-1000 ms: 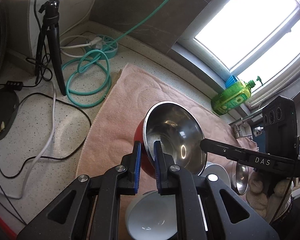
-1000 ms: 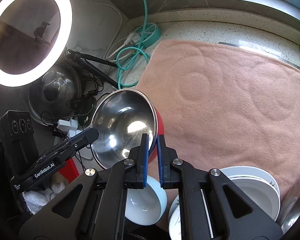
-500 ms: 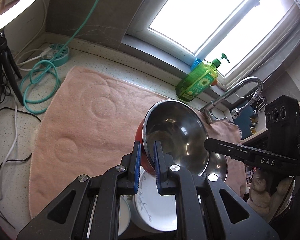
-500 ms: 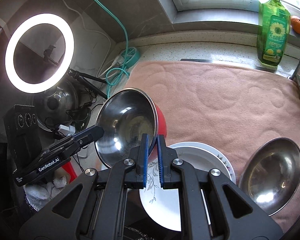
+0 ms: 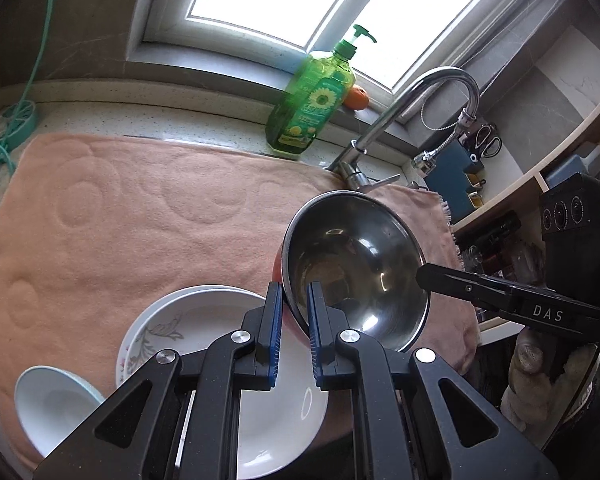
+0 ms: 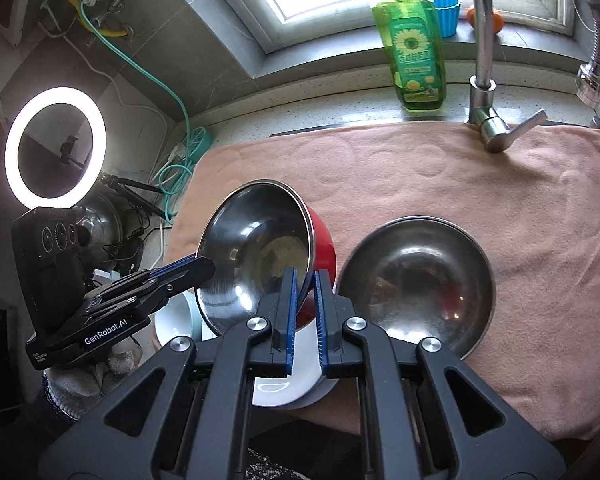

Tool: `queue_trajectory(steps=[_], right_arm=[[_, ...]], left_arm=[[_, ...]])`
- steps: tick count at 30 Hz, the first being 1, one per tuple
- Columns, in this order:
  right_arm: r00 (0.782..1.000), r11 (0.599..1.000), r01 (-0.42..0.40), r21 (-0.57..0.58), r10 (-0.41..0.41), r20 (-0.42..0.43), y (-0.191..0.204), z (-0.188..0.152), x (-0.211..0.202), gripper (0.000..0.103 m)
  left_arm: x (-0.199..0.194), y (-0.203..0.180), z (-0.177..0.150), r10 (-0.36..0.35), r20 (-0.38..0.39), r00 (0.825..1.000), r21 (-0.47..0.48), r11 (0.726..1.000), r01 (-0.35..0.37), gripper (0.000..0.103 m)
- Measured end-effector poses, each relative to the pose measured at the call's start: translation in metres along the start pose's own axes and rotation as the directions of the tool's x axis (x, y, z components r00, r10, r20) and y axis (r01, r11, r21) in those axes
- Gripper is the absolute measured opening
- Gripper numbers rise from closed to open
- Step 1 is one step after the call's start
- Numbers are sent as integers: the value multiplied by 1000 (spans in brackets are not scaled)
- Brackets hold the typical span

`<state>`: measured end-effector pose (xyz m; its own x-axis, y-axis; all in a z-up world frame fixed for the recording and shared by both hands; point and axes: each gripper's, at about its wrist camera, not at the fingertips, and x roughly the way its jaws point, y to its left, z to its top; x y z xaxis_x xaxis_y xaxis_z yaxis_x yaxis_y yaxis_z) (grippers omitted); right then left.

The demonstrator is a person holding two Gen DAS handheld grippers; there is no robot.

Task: Organize plates and bowls
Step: 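Carry the red-bottomed bowl and lower it into the steel bowl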

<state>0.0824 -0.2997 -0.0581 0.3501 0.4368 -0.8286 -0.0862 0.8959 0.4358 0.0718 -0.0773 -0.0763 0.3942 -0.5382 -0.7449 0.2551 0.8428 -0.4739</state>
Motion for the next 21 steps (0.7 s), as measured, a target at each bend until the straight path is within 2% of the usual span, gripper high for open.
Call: queue_trajectory(steps=[7, 12, 17, 21], right_arm=[[999, 996, 40, 74, -40, -10, -53, -11, -6, 9], [997, 992, 68, 110, -65, -33, -83, -13, 6, 9], [994, 990, 96, 103, -90, -65, -97, -16, 20, 9], [991, 990, 112, 89, -104, -88, -103, -16, 31, 9]], left_arm=[[44, -38, 0, 10, -81, 997, 74, 997, -4, 11], [73, -55, -3, 56, -129, 990, 130, 991, -39, 11], [90, -64, -4, 106, -160, 981, 182, 980, -76, 11], [100, -65, -4, 130, -174, 976, 190, 977, -97, 11]])
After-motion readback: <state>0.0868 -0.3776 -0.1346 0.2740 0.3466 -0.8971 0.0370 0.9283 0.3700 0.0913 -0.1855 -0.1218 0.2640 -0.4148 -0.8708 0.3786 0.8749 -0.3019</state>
